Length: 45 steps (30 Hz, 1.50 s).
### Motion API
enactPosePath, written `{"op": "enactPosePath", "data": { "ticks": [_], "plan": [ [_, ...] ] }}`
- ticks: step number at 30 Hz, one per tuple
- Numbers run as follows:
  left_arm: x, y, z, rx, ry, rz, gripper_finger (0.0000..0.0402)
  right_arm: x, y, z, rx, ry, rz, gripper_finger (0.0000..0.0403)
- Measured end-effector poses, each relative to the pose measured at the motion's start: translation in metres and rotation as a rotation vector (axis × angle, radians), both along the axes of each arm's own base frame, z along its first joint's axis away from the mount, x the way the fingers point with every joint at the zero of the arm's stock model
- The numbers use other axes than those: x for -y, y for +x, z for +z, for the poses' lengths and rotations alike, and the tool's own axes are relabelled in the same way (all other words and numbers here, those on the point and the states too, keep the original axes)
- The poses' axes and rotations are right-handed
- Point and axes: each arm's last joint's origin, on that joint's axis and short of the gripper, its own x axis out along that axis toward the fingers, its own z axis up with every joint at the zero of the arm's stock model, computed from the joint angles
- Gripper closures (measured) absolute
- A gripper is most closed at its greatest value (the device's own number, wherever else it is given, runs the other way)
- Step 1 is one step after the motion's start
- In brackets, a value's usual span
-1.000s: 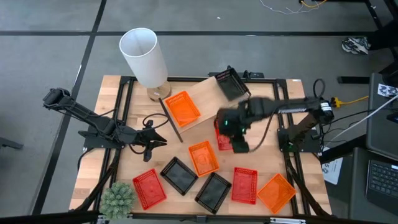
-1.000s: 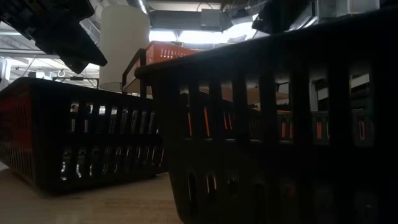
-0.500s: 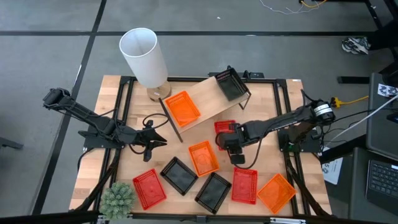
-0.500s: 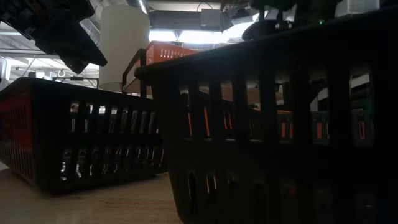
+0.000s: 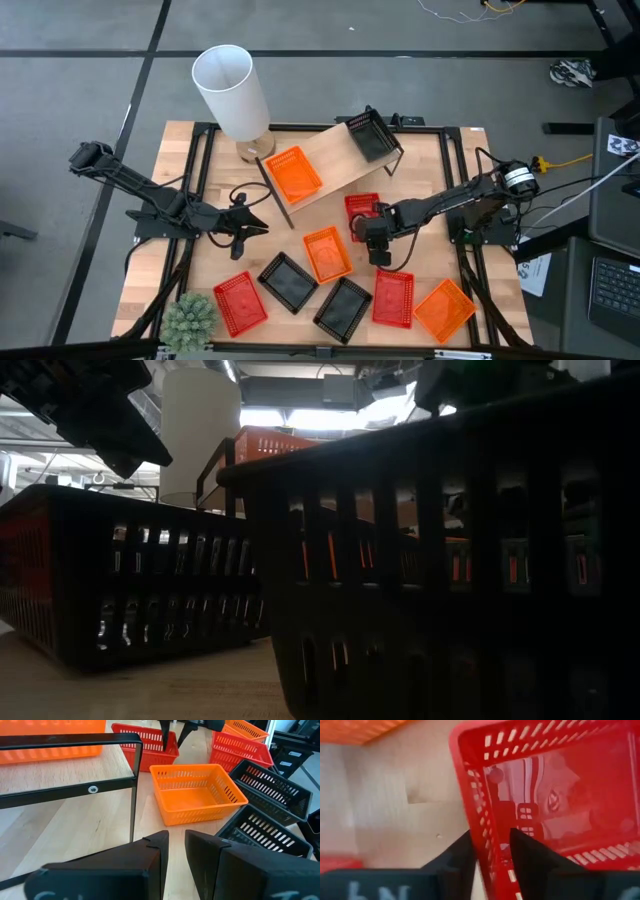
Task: Stack baskets on shelf by color
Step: Put the top red basket on the shelf
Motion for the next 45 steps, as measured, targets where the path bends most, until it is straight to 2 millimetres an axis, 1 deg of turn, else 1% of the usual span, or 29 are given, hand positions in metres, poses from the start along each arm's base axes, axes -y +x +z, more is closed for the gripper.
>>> {"op": "enactPosePath", "data": {
  "ticks": [1,3,4,5,9,13,17,21,23,25,27,29,31,33,35,37,40,45],
  "plan": [
    [0.000,0.000,0.000,0.000,0.000,0.000,0.0345,-0.001,0.001,0.001,0.009,-0.007,-0.008,0.0316],
    [0.000,0.000,0.000,0.000,0.000,0.000,0.0345,-0.007,0.003,0.005,0.027,-0.006,-0.009,0.0370],
    [0.000,0.000,0.000,0.000,0.000,0.000,0.0345,-0.011,0.005,0.010,0.034,0.001,0.004,0.0385],
    [0.000,0.000,0.000,0.000,0.000,0.000,0.0345,-0.016,0.006,0.015,0.037,0.010,0.020,0.0390],
    [0.000,0.000,0.000,0.000,0.000,0.000,0.0345,-0.034,0.009,0.047,0.001,0.047,0.084,0.0397],
    [0.000,0.000,0.000,0.000,0.000,0.000,0.0345,-0.048,0.011,0.090,0.009,-0.021,0.146,0.0399],
    [0.000,0.000,0.000,0.000,0.000,0.000,0.0345,-0.054,0.014,0.132,0.101,-0.217,0.227,0.0400],
    [0.000,0.000,0.000,0.000,0.000,0.000,0.0345,-0.050,0.019,0.166,0.195,-0.447,0.316,0.0401],
    [0.000,0.000,0.000,0.000,0.000,0.000,0.0345,-0.042,0.024,0.181,0.222,-0.543,0.359,0.0401],
    [0.000,0.000,0.000,0.000,0.000,0.000,0.0345,-0.031,0.028,0.192,0.229,-0.611,0.383,0.0401],
    [0.000,0.000,0.000,0.000,0.000,0.000,0.0345,-0.015,0.034,0.199,0.225,-0.645,0.386,0.0401],
    [0.000,0.000,0.000,0.000,0.000,0.000,0.0345,0.006,0.038,0.204,0.203,-0.664,0.383,0.0401],
    [0.000,0.000,0.000,0.000,0.000,-0.001,0.0345,0.028,0.042,0.204,0.167,-0.666,0.399,0.0401],
    [0.000,0.000,0.000,0.000,0.001,-0.001,0.0345,0.048,0.044,0.203,0.140,-0.631,0.437,0.0402],
    [0.000,0.000,0.000,0.000,0.001,-0.001,0.0345,0.067,0.045,0.202,0.146,-0.545,0.478,0.0402],
    [0.000,0.000,0.000,0.000,0.001,0.000,0.0345,0.081,0.046,0.200,0.165,-0.454,0.485,0.0402],
    [0.000,0.000,0.000,0.000,0.001,0.000,0.0345,0.097,0.045,0.196,0.159,-0.405,0.451,0.0402],
    [0.000,0.000,0.000,-0.001,0.007,-0.003,0.0345,0.108,0.046,0.183,0.166,-0.337,0.464,0.0403]
  ]
}}
